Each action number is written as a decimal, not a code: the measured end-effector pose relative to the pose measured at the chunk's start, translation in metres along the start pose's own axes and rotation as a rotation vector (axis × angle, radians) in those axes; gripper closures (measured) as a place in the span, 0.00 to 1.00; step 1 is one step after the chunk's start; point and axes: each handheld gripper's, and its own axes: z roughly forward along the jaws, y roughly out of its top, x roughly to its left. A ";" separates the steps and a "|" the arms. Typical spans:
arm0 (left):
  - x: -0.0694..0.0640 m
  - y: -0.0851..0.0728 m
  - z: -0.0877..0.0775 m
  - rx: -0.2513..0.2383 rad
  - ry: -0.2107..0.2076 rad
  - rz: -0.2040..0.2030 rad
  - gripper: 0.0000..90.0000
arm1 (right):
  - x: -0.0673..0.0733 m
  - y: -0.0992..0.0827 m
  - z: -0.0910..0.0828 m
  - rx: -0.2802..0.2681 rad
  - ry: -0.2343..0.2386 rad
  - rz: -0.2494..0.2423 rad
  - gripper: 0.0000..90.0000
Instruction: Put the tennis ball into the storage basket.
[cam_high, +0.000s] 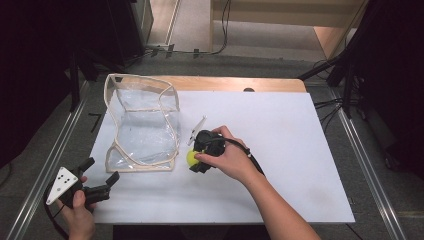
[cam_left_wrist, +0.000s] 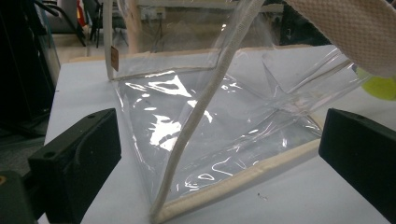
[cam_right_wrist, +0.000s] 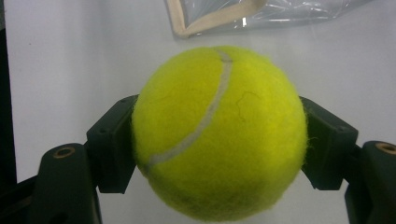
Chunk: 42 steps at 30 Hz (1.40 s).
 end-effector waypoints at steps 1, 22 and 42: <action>0.000 0.000 0.000 0.000 0.000 0.000 0.00 | 0.000 0.001 -0.002 0.002 -0.002 0.001 0.25; 0.000 0.000 0.000 0.001 0.000 0.001 0.00 | -0.003 0.020 -0.031 -0.012 0.015 -0.043 0.25; 0.000 0.000 0.000 0.003 0.000 0.002 0.00 | -0.005 0.031 -0.053 -0.003 0.012 -0.050 0.25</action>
